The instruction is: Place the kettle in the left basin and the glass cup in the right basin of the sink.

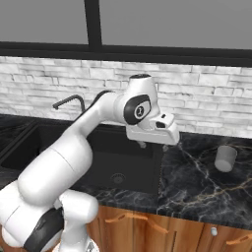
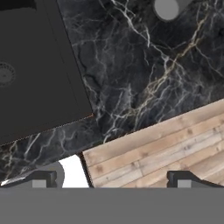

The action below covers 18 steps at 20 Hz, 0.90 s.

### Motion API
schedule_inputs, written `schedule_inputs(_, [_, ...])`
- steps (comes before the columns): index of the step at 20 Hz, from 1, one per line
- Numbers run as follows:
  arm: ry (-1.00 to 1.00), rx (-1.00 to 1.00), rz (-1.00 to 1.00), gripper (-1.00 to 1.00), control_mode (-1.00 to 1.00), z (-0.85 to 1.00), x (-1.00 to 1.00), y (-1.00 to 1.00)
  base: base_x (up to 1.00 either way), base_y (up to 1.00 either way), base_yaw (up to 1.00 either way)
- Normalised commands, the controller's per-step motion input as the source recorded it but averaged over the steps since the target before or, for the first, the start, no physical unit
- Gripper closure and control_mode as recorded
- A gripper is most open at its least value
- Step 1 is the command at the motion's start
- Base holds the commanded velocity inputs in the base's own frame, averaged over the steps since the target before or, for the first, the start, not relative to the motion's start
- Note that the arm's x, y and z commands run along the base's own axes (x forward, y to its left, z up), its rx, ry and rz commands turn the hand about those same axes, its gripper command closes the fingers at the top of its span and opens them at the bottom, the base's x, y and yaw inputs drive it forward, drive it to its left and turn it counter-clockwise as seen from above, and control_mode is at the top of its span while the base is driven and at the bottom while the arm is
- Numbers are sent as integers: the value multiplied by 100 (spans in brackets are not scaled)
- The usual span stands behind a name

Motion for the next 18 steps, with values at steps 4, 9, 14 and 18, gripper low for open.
schedule_inputs(4, [11, 0, -7, -100, -100, 0, 15, -48, 0, 0, 0])
schedule_inputs(9, [5, 0, -1, -100, -100, -2, 7, -40, 0, 0, 0])
schedule_inputs(14, [1, 0, 0, -100, -100, -8, 11, -24, 0, 0, 0])
schedule_inputs(18, [0, 0, 0, -100, -100, -3, 21, -29, 0, 0, 0])
